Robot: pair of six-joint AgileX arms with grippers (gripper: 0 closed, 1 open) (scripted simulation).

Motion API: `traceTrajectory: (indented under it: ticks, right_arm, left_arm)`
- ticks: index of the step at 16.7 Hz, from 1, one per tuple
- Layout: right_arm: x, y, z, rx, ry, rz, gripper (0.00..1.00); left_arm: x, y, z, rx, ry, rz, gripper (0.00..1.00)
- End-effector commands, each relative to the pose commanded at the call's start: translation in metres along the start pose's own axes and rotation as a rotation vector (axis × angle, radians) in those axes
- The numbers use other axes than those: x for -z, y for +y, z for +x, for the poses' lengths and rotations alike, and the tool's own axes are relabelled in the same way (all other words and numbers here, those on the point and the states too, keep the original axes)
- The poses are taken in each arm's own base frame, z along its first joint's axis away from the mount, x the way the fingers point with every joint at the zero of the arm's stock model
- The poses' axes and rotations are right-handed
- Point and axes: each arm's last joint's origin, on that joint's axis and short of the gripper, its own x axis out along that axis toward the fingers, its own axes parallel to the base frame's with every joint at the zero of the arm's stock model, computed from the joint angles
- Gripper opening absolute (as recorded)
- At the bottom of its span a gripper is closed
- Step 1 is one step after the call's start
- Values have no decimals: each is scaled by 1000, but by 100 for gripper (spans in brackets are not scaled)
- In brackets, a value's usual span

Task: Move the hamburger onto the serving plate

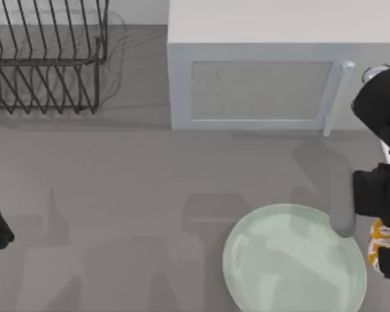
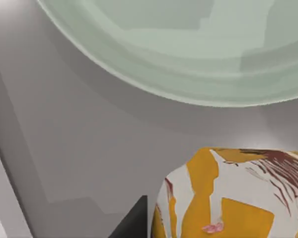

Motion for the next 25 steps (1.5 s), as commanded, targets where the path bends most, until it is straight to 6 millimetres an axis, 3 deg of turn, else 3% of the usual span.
traceTrajectory:
  ticks: [7, 12, 16, 25]
  right_arm:
    - [-50, 7, 13, -51, 14, -1047, 0]
    - [-75, 15, 11, 8, 5, -1544, 0]
    - [-83, 19, 7, 66, 8, -1726, 0]
    - [-83, 17, 17, 68, 9, -1733, 0]
  left_arm:
    - [0, 0, 0, 0, 0, 0, 100]
    - [0, 0, 0, 0, 0, 0, 100]
    - [0, 0, 0, 0, 0, 0, 100]
    - [0, 0, 0, 0, 0, 0, 100]
